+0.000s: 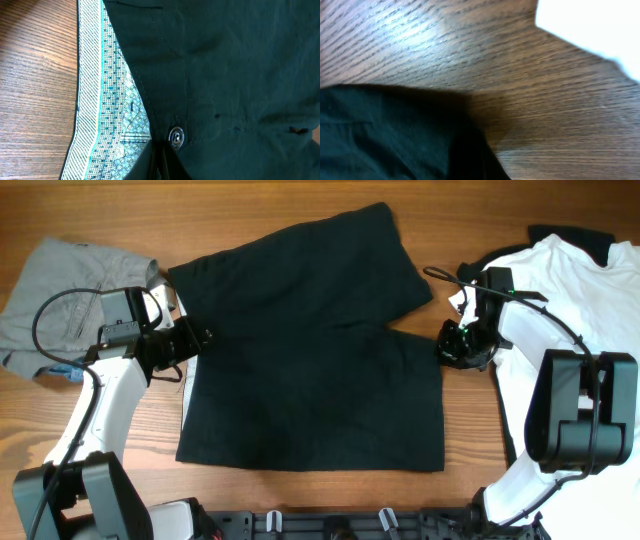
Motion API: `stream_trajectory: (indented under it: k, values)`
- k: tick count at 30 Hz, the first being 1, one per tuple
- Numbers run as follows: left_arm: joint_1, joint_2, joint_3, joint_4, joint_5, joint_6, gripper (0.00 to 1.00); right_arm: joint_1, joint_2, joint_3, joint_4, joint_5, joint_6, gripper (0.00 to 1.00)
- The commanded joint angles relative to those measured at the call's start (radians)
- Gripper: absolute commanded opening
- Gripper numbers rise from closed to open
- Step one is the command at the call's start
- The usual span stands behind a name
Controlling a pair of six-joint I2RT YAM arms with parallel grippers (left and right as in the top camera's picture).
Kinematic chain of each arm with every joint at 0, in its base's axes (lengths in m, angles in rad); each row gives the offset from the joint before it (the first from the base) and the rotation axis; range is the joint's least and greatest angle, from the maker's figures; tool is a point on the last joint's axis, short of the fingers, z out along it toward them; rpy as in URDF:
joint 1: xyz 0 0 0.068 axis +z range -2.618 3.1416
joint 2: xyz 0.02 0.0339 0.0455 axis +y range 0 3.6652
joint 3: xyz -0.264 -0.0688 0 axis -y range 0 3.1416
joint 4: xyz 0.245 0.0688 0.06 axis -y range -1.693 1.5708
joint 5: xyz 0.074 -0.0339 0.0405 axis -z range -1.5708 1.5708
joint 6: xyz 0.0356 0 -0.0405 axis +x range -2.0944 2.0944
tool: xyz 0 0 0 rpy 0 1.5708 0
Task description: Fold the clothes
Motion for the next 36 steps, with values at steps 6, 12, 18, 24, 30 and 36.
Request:
stream_trajectory:
  k: [6,12,18,24,30,36]
  values:
    - [0.002,-0.006,0.021,0.0,-0.005,0.009,0.04,-0.001,-0.027,-0.008,-0.009,-0.063,-0.058,0.04]
    - [0.002,-0.006,0.021,0.0,-0.005,0.009,0.04,0.0,-0.011,-0.013,-0.003,-0.063,-0.056,0.04]
    - [0.002,-0.006,0.021,0.0,-0.005,0.009,0.04,0.001,0.033,-0.013,0.005,-0.012,0.02,0.04]
    - [0.002,-0.006,0.022,0.003,-0.002,0.009,0.04,0.0,0.101,-0.013,0.01,0.014,0.098,0.04]
    - [0.015,-0.039,0.022,0.0,-0.002,0.009,0.04,-0.001,0.11,-0.013,-0.013,0.084,0.148,0.04]
    - [0.067,-0.092,0.022,-0.017,-0.084,0.01,0.04,-0.003,0.11,-0.013,-0.031,0.084,0.148,0.04]
